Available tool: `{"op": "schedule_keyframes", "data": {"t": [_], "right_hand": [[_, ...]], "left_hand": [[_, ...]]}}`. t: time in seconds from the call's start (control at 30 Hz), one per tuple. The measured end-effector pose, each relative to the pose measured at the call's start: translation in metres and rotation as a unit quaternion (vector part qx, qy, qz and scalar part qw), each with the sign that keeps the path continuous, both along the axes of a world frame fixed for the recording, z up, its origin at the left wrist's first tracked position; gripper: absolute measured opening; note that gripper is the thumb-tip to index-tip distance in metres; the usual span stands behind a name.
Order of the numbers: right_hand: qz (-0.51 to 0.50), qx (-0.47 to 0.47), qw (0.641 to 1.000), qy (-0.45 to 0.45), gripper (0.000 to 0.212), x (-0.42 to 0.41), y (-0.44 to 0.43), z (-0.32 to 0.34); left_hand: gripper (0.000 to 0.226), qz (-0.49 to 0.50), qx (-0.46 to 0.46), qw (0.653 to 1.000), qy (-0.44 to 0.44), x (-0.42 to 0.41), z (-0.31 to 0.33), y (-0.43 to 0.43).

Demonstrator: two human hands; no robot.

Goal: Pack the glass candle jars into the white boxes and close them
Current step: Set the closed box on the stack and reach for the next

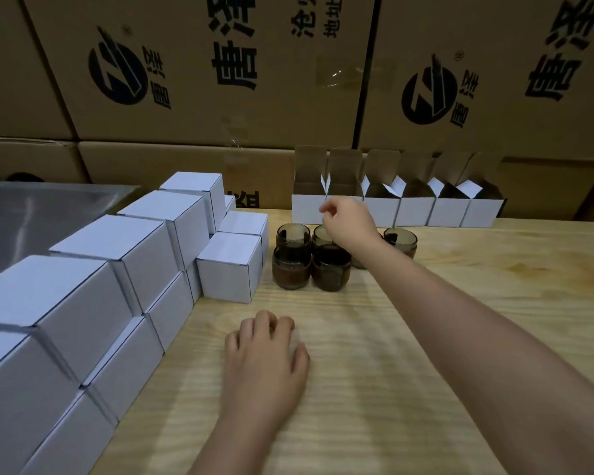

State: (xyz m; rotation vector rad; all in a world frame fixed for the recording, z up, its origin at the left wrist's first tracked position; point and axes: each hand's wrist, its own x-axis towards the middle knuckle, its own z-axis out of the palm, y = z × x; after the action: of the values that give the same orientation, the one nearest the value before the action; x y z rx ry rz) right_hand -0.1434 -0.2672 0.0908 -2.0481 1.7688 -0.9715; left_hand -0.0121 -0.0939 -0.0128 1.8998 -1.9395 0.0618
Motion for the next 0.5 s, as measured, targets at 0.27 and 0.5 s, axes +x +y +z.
{"op": "schedule_keyframes", "data": {"t": [0.27,0.5], "right_hand": [[0.012,0.069,0.988,0.139,0.026,0.028,-0.094,0.01],[0.034,0.149,0.971,0.184,0.033,0.039,-0.11,0.004]], "left_hand": [[0.035,-0.014,-0.076,0.997,0.011,-0.002,0.003,-0.003],[0.036,-0.009,-0.076,0.997,0.016,-0.002,0.003,-0.005]]}}
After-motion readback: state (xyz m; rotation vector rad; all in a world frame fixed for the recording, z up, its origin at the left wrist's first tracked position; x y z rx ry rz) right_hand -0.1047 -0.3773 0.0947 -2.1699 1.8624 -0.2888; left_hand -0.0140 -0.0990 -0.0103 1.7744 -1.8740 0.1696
